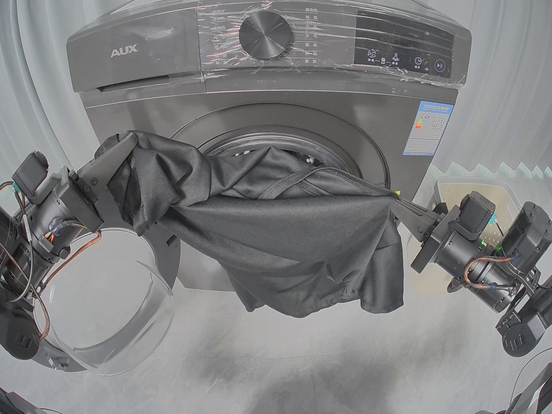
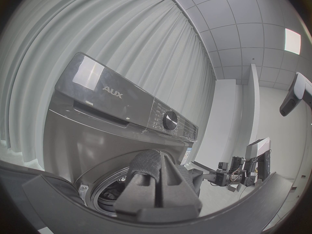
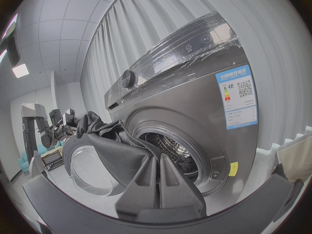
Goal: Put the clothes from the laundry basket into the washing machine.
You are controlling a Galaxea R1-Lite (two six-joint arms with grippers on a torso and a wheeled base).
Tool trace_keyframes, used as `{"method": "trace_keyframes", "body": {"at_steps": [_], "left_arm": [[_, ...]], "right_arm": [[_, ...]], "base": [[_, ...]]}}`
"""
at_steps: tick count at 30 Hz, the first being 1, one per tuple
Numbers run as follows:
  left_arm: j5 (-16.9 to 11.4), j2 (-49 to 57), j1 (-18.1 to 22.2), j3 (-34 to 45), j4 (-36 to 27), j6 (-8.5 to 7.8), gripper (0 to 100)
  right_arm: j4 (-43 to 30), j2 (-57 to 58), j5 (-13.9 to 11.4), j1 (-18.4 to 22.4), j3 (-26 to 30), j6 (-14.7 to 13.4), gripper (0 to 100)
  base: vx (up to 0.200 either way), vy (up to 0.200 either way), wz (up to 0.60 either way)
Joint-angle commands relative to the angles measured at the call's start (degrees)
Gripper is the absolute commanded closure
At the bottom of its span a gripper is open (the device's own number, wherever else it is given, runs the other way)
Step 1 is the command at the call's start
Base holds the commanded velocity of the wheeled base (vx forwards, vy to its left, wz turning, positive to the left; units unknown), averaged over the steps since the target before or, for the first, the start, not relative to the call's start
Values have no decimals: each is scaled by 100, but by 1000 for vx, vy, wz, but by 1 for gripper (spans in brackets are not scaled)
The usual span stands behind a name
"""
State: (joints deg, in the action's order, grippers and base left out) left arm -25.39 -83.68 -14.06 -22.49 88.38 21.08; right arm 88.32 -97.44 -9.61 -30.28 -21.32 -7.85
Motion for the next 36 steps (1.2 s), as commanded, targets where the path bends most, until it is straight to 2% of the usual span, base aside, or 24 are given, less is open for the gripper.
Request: {"method": "trace_keyframes", "body": {"at_steps": [1,5,10,29,30,36], "left_arm": [[-1,9,-1,-1,4,2,100],[-1,9,-1,8,4,2,100],[-10,27,-1,8,4,2,100],[-10,27,-1,8,4,2,100],[-10,27,-1,17,4,2,100],[-10,36,-1,26,4,-7,100]], "right_arm": [[10,-21,11,57,-188,3,100],[10,-12,91,119,-478,-6,100],[1,6,222,128,-584,-24,100],[1,-29,231,75,-566,-32,100],[1,-29,231,84,-566,-32,0],[10,-29,240,137,-584,-32,0]], "base": [[0,0,0],[0,0,0],[0,0,0],[0,0,0],[0,0,0],[0,0,0]]}}
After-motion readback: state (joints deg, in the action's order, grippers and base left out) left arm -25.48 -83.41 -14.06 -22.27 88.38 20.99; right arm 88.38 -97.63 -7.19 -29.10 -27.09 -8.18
